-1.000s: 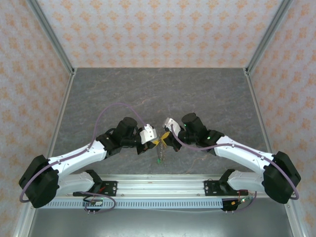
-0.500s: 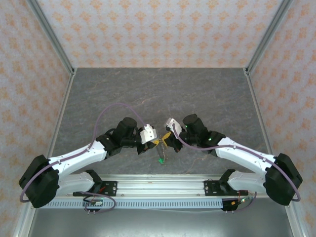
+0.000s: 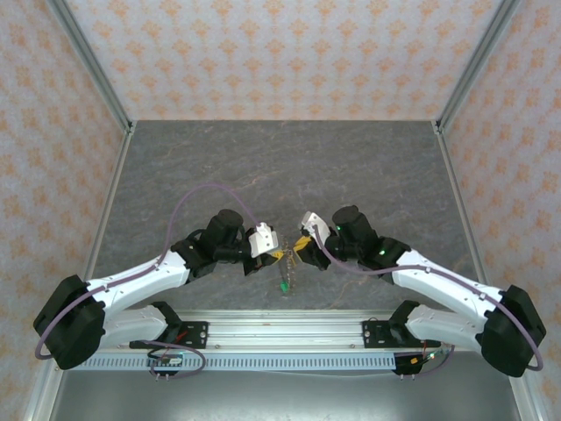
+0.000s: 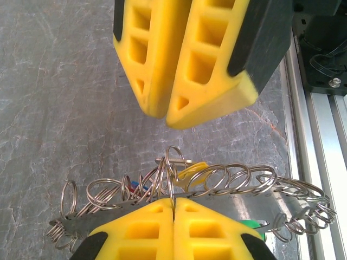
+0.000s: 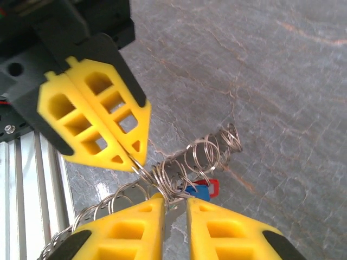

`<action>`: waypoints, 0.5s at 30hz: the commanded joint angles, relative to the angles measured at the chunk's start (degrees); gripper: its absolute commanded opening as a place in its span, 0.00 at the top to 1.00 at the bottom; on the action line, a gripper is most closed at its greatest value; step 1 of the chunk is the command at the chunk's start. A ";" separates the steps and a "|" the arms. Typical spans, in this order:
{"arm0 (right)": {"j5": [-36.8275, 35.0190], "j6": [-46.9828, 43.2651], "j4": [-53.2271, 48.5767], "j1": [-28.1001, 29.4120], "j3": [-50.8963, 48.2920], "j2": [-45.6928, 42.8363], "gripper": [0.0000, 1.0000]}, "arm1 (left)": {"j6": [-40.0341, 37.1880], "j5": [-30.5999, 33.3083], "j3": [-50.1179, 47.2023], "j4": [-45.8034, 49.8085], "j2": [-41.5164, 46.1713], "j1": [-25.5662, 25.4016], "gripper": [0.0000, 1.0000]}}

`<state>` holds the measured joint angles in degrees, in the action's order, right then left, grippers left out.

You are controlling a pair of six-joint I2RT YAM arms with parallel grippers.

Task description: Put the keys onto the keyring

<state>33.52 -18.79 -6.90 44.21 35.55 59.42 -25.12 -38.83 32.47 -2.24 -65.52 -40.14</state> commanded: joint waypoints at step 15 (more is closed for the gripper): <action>8.38 -17.24 1.37 -0.08 2.33 3.94 0.83 | -1.87 -3.45 -1.18 -5.20 2.05 -0.29 1.00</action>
<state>39.53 -33.52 -6.87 44.21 35.62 62.85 -25.65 -40.32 31.64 -4.16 -65.19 -40.14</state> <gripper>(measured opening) 0.170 0.043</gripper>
